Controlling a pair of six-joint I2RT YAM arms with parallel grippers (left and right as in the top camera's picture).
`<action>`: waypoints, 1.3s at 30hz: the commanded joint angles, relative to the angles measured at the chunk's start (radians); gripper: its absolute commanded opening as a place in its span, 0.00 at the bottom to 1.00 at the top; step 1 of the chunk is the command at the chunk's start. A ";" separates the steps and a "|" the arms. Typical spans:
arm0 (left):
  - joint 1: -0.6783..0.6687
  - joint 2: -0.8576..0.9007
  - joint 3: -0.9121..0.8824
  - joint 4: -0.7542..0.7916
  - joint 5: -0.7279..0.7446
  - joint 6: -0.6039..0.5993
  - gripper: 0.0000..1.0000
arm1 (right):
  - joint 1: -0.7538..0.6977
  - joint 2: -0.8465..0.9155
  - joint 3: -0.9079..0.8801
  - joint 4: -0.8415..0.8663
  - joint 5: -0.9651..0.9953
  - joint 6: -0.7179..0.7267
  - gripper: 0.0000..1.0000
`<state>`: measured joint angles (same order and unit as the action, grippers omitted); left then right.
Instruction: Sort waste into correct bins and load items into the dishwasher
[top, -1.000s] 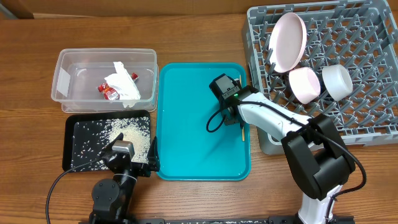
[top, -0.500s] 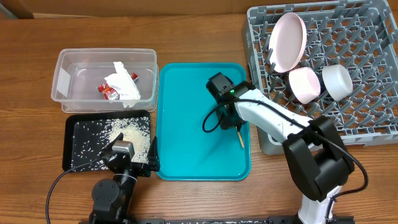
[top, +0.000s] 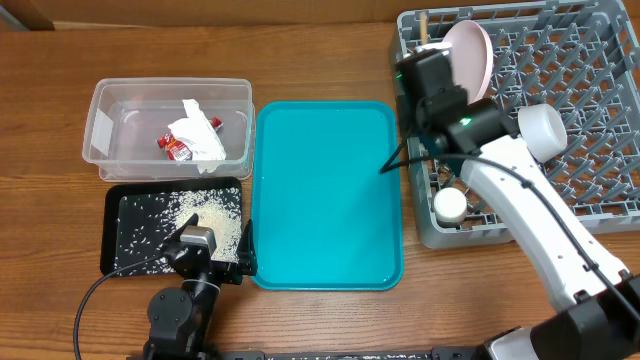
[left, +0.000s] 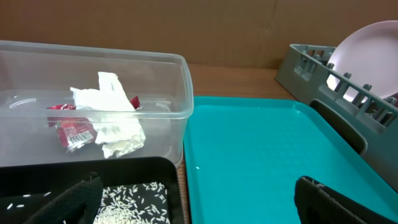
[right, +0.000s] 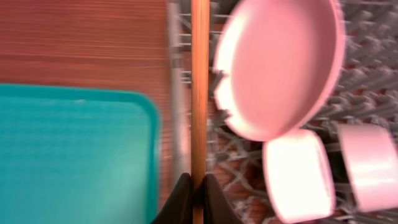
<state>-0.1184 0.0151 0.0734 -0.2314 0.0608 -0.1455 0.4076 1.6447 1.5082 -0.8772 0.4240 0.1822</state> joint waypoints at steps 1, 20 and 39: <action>-0.006 -0.010 -0.003 0.001 0.010 0.019 1.00 | -0.054 0.074 -0.034 0.018 0.001 -0.039 0.04; -0.006 -0.010 -0.003 0.000 0.010 0.019 1.00 | 0.046 -0.282 0.093 -0.236 -0.349 0.008 0.52; -0.006 -0.010 -0.003 0.000 0.010 0.019 1.00 | 0.083 -0.789 0.093 -0.422 -0.357 -0.063 1.00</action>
<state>-0.1184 0.0151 0.0734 -0.2314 0.0608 -0.1455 0.4870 0.8993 1.5856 -1.2610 -0.0746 0.1356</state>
